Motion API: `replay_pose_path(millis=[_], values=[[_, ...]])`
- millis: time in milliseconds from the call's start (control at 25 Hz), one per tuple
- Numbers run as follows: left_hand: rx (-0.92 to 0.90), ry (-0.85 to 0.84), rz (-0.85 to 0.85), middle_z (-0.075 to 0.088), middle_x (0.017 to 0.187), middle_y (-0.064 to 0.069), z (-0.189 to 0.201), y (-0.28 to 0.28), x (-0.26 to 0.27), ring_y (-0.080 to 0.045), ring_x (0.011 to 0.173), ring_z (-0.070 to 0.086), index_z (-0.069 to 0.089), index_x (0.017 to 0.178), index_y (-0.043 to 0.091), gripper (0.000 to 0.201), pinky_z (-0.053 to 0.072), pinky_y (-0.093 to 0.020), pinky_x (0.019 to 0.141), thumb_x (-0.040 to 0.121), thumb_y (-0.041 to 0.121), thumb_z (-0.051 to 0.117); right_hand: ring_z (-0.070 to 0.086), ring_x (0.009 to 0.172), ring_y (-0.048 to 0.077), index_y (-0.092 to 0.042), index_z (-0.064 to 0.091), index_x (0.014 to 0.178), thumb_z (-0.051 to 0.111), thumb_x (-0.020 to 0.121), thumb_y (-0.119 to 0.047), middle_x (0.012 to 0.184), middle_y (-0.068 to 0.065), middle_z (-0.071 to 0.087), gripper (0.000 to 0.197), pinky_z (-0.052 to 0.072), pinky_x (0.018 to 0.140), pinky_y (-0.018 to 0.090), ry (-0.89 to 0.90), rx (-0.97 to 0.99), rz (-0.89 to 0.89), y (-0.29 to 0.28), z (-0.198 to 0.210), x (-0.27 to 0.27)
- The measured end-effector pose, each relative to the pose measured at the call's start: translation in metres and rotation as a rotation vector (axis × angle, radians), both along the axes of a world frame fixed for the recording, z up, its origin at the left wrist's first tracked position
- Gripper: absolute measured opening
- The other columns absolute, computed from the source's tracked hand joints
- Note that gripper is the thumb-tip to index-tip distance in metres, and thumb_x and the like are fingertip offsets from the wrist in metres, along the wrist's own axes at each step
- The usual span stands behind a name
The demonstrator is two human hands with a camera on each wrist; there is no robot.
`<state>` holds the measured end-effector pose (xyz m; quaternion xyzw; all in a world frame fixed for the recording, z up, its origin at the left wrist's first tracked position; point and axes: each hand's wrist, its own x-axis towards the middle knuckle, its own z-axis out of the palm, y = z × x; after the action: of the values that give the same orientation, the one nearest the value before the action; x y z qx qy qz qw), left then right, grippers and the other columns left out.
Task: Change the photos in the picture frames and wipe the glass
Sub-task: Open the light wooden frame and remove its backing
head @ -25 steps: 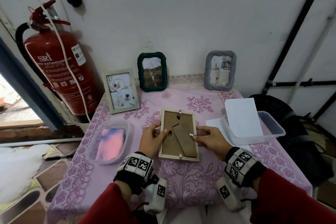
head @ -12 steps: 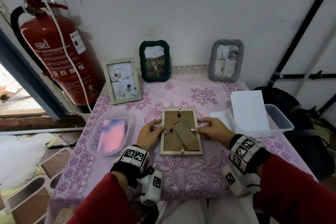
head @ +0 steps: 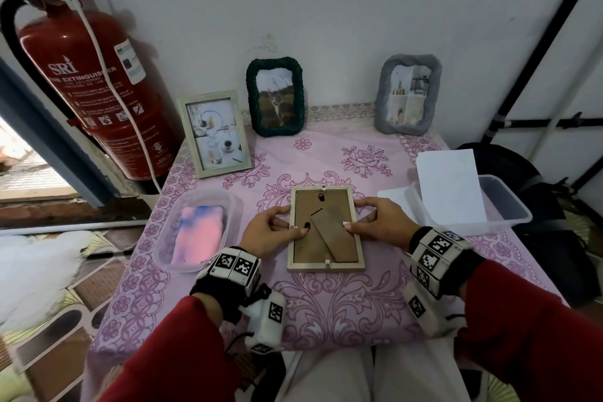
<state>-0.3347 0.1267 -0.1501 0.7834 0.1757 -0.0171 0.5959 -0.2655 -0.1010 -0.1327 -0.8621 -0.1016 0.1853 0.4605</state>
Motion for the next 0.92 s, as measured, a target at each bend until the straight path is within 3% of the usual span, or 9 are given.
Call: replay_pose_path(millis=[120,280,400,480,600,800,920], values=[[0.066,0.001,-0.003,0.06,0.079,-0.005,-0.001,0.002,0.002,-0.017,0.082,0.058,0.058,0.117,0.009,0.056,0.05,-0.035,0.09,0.067,0.015,0.083,0.064,0.079,0.013,-0.009,0.052,0.125,0.079,0.073,-0.021,0.083,0.014,0.071,0.06,0.049,0.078,0.024,0.008,0.009,-0.001,0.0,0.002,0.0],[0.155,-0.009,-0.001,0.06,0.077,-0.004,-0.001,0.001,0.003,-0.016,0.077,0.058,0.058,0.105,0.016,0.046,0.05,-0.035,0.087,0.067,0.024,0.083,0.06,0.073,0.009,-0.008,0.051,0.128,0.076,0.077,-0.022,0.071,0.0,0.063,0.058,0.043,0.062,0.013,-0.056,-0.046,0.009,0.004,0.002,-0.003],[0.189,-0.018,-0.011,0.065,0.085,-0.012,0.001,-0.001,0.003,-0.018,0.081,0.06,0.057,0.104,0.016,0.043,0.05,-0.036,0.086,0.07,0.028,0.08,0.06,0.079,0.013,-0.007,0.05,0.129,0.073,0.079,-0.022,0.077,0.005,0.064,0.057,0.044,0.075,0.02,-0.083,-0.066,0.01,0.005,0.002,-0.004],[0.208,-0.02,-0.017,0.068,0.086,-0.014,0.003,-0.002,0.003,-0.021,0.083,0.062,0.056,0.103,0.016,0.039,0.049,-0.037,0.087,0.073,0.028,0.078,0.06,0.084,0.015,-0.007,0.051,0.128,0.071,0.081,-0.022,0.093,0.014,0.068,0.053,0.044,0.079,0.022,-0.105,-0.087,0.013,0.008,0.003,-0.006],[0.211,-0.017,-0.025,0.069,0.083,-0.012,0.004,-0.003,0.004,-0.024,0.087,0.065,0.056,0.099,0.018,0.034,0.05,-0.039,0.089,0.074,0.027,0.077,0.062,0.1,0.023,-0.007,0.051,0.127,0.069,0.082,-0.023,0.111,0.014,0.066,0.051,0.045,0.09,0.027,-0.146,-0.136,0.015,0.011,0.002,-0.008],[0.233,0.004,-0.047,0.071,0.084,-0.011,0.006,0.0,0.006,-0.025,0.086,0.067,0.056,0.096,0.02,0.034,0.052,-0.039,0.088,0.073,0.029,0.078,0.061,0.103,0.023,-0.005,0.051,0.124,0.073,0.079,-0.024,0.111,0.015,0.066,0.053,0.041,0.083,0.022,-0.128,-0.153,0.024,0.007,0.005,-0.005],[0.276,0.005,-0.053,0.067,0.072,-0.006,0.008,0.002,0.01,-0.022,0.075,0.063,0.057,0.098,0.017,0.037,0.051,-0.035,0.083,0.071,0.028,0.079,0.058,0.109,0.025,-0.004,0.051,0.123,0.071,0.081,-0.023,0.117,0.014,0.063,0.05,0.042,0.089,0.026,-0.147,-0.168,0.035,0.009,0.004,-0.005]])
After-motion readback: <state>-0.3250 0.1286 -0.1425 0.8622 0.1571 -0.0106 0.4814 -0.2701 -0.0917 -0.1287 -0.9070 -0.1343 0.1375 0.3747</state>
